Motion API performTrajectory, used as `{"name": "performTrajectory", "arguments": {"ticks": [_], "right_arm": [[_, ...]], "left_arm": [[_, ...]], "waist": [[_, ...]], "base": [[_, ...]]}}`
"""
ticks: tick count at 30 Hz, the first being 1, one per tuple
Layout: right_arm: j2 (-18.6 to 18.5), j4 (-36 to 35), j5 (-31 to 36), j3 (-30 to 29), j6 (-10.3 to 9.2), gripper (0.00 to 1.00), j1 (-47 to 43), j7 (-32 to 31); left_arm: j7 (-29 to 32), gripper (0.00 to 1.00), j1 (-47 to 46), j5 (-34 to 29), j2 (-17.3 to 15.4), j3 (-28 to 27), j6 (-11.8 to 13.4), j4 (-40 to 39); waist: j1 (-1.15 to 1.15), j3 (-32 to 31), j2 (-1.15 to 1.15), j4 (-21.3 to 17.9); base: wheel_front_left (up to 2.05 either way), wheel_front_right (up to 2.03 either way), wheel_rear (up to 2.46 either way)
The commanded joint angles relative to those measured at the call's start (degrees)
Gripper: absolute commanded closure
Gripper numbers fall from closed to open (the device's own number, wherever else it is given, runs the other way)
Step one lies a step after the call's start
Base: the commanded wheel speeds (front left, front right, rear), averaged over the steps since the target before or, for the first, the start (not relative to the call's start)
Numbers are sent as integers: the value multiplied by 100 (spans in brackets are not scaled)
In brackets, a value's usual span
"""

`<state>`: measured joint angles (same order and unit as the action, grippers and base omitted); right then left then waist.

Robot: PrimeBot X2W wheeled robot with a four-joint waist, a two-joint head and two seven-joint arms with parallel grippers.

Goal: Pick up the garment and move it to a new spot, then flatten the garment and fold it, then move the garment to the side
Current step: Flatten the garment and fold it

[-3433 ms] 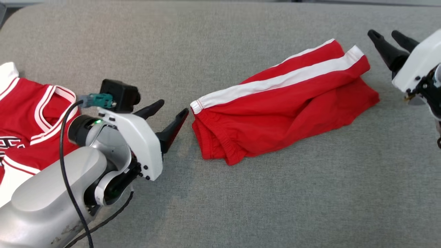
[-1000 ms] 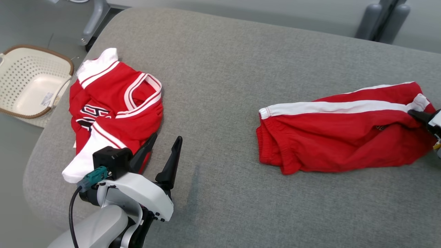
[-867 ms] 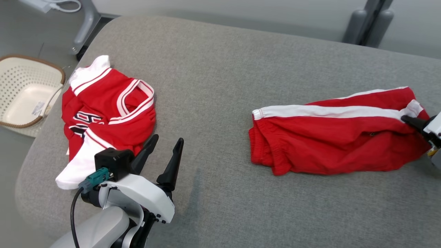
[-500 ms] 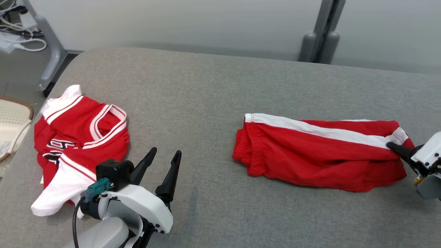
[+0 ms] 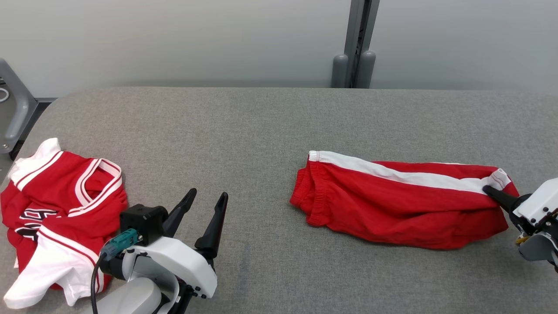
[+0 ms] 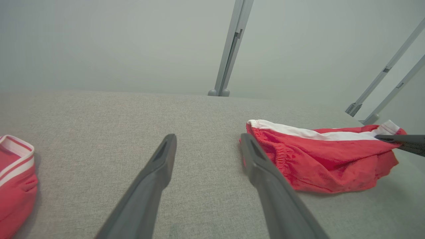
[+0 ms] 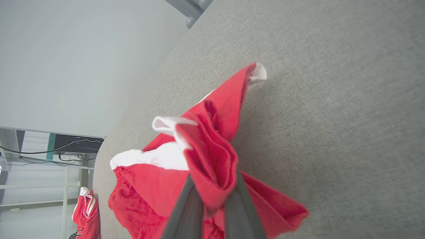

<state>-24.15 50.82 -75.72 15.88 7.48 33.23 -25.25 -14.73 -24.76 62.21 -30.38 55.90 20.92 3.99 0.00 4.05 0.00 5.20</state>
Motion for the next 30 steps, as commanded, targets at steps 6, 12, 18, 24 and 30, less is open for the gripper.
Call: {"name": "performTrajectory", "arguments": {"ticks": [6,12,18,24,30], "right_arm": [[-89,-110,-106,58,4,100,-125,166],[-155,-113,-161,84,4,100,-186,207],[-252,-112,-186,135,4,100,-124,218],[-254,-149,-243,163,4,100,-5,202],[-221,-293,-258,215,4,100,38,173]], "left_arm": [[-47,0,138,-298,25,-218,30,114],[-47,0,313,-650,176,-622,-27,115],[-49,0,556,-1005,353,-967,-190,192],[-50,0,707,-1193,513,-1162,-332,313],[-50,0,818,-1302,645,-1289,-447,427]], "waist": [[0,-2,0,-24],[0,-26,0,-5],[0,-46,0,11],[0,-55,0,59],[0,-69,0,119]], "base": [[0,0,0],[0,0,0],[0,0,0],[0,0,0],[0,0,0]]}}
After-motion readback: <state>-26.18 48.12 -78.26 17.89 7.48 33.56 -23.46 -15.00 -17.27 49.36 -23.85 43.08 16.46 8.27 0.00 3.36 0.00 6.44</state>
